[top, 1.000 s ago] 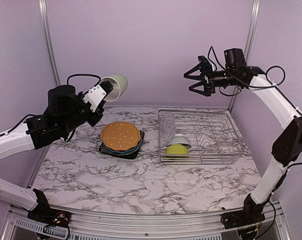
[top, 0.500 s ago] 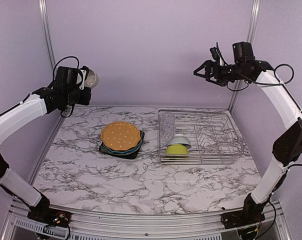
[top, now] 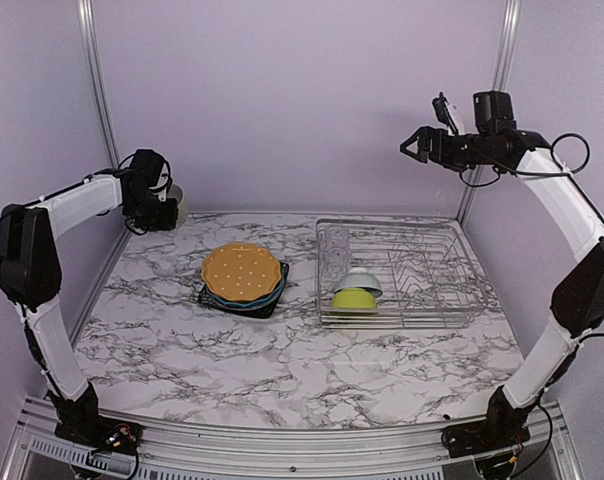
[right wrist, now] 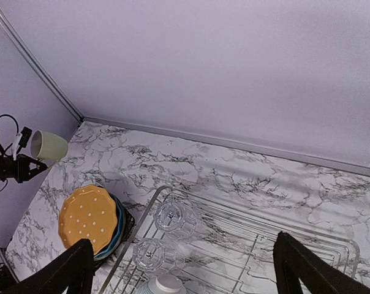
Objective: Unload the mixed dishes from the dish rack
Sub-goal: Place the cup at the corner of the board.
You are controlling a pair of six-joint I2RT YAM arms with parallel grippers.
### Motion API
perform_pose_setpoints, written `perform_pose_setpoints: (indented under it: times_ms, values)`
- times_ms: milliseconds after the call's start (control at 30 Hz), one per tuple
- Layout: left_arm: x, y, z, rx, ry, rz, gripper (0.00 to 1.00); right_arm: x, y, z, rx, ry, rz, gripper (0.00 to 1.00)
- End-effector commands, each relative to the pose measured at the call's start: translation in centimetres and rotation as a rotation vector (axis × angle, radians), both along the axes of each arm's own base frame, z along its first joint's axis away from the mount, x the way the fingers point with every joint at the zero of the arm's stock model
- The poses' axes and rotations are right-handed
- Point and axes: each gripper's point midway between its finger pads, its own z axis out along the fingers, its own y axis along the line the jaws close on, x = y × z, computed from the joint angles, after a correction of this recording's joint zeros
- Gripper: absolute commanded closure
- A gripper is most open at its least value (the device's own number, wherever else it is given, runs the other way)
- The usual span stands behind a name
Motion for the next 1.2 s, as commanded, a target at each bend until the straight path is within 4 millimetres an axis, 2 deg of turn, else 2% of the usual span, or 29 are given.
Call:
perform_pose_setpoints:
  times_ms: [0, 167, 433, 900, 1167]
  values:
    - [1.6, 0.2, -0.4, -0.059, 0.042, 0.010, 1.00, -0.1, 0.6, -0.5, 0.003, -0.007, 0.064, 0.02]
    - [1.8, 1.1, -3.8, -0.035, 0.136, 0.044, 1.00, 0.1, 1.1, -1.9, 0.009, 0.030, 0.092, 0.02]
    - [3.0, 2.0, -6.5, -0.039, 0.194, 0.060, 1.00, 0.1, 2.0, -2.9, 0.043, 0.060, 0.141, 0.02]
    - [4.1, 1.5, -8.6, -0.067, 0.229, 0.049, 1.00, -0.2, 2.3, -3.8, 0.052, 0.087, 0.157, 0.02]
    - [3.8, 1.4, -8.7, -0.072, 0.242, 0.041, 0.83, -0.3, 2.3, -4.1, 0.054, 0.097, 0.159, 0.02]
